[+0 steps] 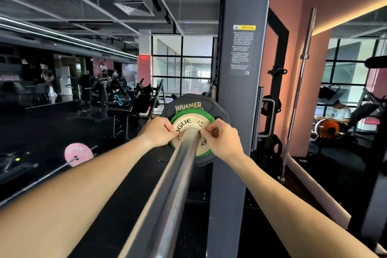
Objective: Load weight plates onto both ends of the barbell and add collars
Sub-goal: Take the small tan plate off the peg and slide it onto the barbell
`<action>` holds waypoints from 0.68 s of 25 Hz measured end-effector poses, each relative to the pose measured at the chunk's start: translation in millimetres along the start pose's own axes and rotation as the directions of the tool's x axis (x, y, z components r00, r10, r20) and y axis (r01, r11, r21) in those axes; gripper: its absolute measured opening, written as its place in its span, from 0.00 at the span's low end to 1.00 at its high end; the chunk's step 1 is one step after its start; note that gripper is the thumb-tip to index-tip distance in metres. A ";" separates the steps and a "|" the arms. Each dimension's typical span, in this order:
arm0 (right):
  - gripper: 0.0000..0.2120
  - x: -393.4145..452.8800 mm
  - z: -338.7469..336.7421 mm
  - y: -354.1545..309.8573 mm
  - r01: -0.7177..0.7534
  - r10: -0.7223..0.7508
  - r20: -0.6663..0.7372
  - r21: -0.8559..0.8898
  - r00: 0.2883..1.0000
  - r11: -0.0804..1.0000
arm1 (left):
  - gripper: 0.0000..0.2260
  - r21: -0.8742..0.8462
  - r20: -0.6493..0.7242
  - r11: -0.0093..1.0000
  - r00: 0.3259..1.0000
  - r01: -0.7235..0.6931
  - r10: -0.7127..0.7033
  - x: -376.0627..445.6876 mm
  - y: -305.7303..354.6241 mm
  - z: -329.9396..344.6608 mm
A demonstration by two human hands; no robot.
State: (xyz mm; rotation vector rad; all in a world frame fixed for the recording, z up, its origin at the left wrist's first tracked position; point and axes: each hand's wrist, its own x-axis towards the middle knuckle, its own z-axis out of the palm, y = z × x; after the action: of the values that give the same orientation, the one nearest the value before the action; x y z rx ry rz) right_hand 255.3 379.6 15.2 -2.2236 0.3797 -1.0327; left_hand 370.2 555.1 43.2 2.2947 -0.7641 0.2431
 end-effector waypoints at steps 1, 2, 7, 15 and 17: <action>0.10 -2.1 -7.6 -4.6 -0.005 0.005 0.019 -0.009 1.000 1.000 | 0.08 -0.021 0.030 1.000 0.999 -0.019 0.019 -3.5 4.1 -10.0; 0.09 -4.5 -15.5 -10.5 -0.010 0.011 0.033 -0.028 0.999 1.000 | 0.06 -0.043 0.047 0.998 0.998 -0.040 0.042 -7.8 9.6 -21.6; 0.06 -31.9 -58.6 -36.8 -0.003 0.008 0.038 -0.130 0.999 0.991 | 0.06 -0.106 0.101 0.974 0.972 -0.201 0.212 -35.2 46.1 -60.2; 0.03 -131.5 -186.2 -29.4 -0.118 0.108 -0.052 -0.283 0.993 0.952 | 0.06 -0.194 0.245 0.879 0.847 -0.435 0.473 -96.5 155.0 -30.4; 0.04 -156.2 -231.3 -20.2 -0.158 0.135 -0.092 -0.318 0.987 0.935 | 0.06 -0.203 0.281 0.843 0.795 -0.498 0.537 -113.8 194.1 -18.2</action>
State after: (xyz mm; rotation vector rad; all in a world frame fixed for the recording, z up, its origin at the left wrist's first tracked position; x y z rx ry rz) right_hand -22.2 372.1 49.9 -2.4057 0.7845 -1.0265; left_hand 165.0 505.9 123.2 1.9868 -1.5446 0.0524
